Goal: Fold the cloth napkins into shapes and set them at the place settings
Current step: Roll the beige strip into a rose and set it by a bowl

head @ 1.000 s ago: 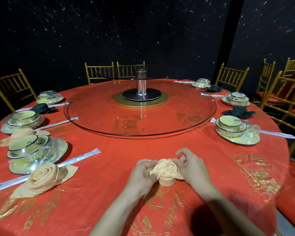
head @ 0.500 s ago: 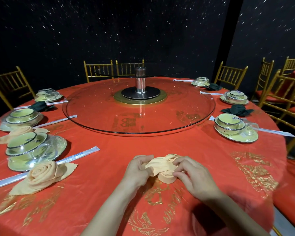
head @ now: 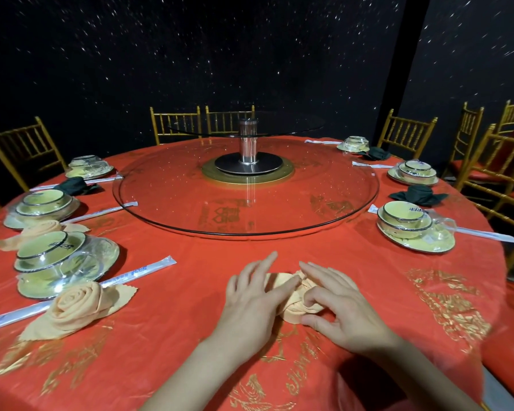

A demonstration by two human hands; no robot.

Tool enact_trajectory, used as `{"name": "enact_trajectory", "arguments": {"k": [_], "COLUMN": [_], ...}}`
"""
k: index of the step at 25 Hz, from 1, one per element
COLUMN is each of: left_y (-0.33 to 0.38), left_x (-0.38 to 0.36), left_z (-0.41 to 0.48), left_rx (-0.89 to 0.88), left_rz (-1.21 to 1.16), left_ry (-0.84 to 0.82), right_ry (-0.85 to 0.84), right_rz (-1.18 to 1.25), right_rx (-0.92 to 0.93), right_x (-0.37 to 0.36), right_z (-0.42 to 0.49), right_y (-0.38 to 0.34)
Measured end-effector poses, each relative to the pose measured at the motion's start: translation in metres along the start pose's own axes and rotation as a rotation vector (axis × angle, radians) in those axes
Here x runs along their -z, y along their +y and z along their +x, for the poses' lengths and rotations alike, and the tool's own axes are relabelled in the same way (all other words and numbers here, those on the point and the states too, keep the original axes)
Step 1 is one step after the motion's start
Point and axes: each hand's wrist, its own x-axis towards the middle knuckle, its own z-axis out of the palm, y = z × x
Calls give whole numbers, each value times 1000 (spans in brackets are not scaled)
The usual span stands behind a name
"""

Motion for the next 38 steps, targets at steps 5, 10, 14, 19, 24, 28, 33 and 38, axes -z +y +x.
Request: {"name": "enact_trajectory", "arguments": {"k": [5,10,14,19,24,28,33,38], "left_y": [-5,-9,-15,-7,-10,-10,9,10], "left_x": [1,-1,5,24,32,24,21,7], "left_z": [0,4,15,26,33,26,14,14], "left_rx": [-89,-99,-40,275,618,562,91,128], "left_rz": [-210,-347,-474,-787,-829,-257,-84,-133], "left_ry": [-236,-265,-186,-165,-296,-230,-232,-208], "right_ry": [-180,-158,-70,1,-183,-141,-64,6], "right_rz": [170,230,347,684,749,331,470,355], "right_rx": [-119,-162,-252,-414,-720,-724,-713,-735], "right_x": [-3,-4,2,9,8,-4,-10,-3], "right_z": [-1,2,9,34,49,53,52,39], "right_y": [2,1,-5,-16,-21,-18,-10,-3]}}
